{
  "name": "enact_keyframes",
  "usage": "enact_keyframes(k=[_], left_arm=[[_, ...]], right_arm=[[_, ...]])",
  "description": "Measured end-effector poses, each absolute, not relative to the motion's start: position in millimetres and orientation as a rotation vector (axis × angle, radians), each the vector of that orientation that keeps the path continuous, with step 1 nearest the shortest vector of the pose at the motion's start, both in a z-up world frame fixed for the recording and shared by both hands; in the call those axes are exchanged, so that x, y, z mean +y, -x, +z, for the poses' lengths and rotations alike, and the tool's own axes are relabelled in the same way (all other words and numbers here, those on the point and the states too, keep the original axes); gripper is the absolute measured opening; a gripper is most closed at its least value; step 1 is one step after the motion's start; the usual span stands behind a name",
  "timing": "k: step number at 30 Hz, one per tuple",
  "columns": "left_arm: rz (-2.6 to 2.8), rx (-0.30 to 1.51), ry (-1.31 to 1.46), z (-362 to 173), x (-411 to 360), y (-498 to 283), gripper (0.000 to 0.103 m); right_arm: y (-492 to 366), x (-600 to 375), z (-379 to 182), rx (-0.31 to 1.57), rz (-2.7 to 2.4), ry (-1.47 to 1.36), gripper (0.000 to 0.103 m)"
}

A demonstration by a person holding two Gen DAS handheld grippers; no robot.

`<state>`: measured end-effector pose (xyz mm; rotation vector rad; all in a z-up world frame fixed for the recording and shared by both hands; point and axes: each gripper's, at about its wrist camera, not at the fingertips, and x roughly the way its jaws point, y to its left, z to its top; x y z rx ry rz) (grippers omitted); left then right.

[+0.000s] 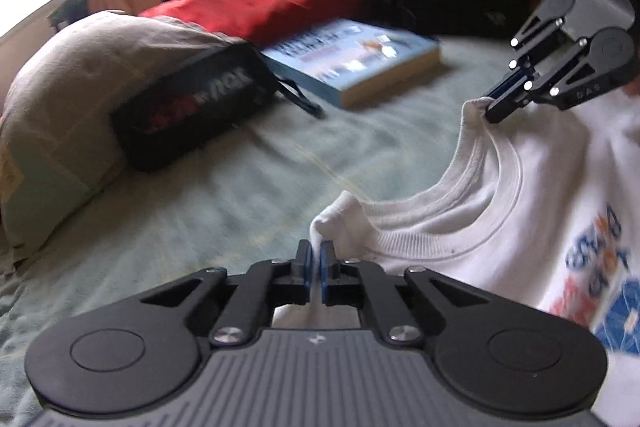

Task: Fold clothes

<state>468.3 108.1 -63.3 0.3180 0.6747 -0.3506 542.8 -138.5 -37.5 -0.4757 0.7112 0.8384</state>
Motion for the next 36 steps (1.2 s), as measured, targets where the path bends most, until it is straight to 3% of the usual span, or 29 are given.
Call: enact_keyframes(k=[7,8,13,17,21,27,31,36], left_arm=[[-0.269,0.698,-0.222,-68.5,115.5,-495.2,0.005],[-0.252,0.730,-0.218,-75.8,115.4,-499.5,0.012],[-0.202,0.710,-0.198,-77.0,122.2,-493.8,0.019],[-0.213,0.632,-0.232,-53.0,120.4,-468.5,0.030],[-0.331,0.709,-0.213,-60.1,108.0,-462.7,0.040],[-0.405,0.803,-0.153,-80.0,103.6,-464.0,0.044],[-0.404,0.803,-0.145,-80.2,107.2,-463.6,0.045],[-0.394,0.800,-0.146,-81.6,105.6,-461.8,0.046]], right_arm=[[-576.3,-129.4,-50.1,0.729,0.752,0.394,0.012],[-580.3,-128.7,-57.6,0.754,0.742,0.385,0.012],[-575.6,-142.7,-57.2,0.766,0.681,0.323,0.022],[-563.9,-174.4,-32.2,0.764,0.647,0.225,0.023],[-550.3,-197.8,-33.6,0.850,0.674,0.157,0.023],[-554.0,-227.8,-50.5,0.883,0.602,0.093,0.023],[-556.4,-242.1,-45.3,0.800,0.577,0.136,0.043],[-548.3,-229.6,-66.3,0.793,0.639,0.279,0.041]])
